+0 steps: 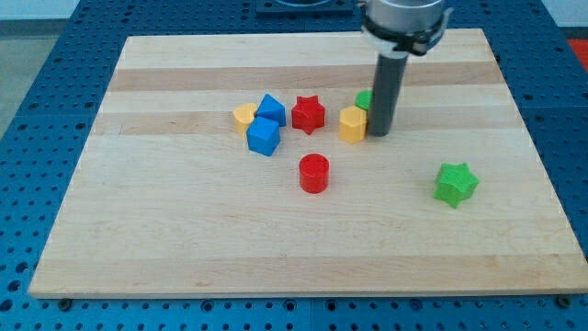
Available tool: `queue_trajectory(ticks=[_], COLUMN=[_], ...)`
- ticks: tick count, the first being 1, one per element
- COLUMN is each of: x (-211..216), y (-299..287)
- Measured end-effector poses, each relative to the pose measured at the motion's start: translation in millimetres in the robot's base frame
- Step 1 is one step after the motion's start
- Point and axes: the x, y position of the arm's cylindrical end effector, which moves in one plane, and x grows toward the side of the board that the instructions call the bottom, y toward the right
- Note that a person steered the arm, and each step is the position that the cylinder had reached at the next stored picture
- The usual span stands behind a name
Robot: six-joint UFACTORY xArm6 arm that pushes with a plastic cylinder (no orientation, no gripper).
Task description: Place the arm near bottom to the red circle
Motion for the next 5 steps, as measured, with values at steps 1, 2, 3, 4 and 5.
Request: queue_trajectory(ticks=[1,2,3,4,5], x=[15,26,27,3,-56], y=[-32,-48,19,116,141])
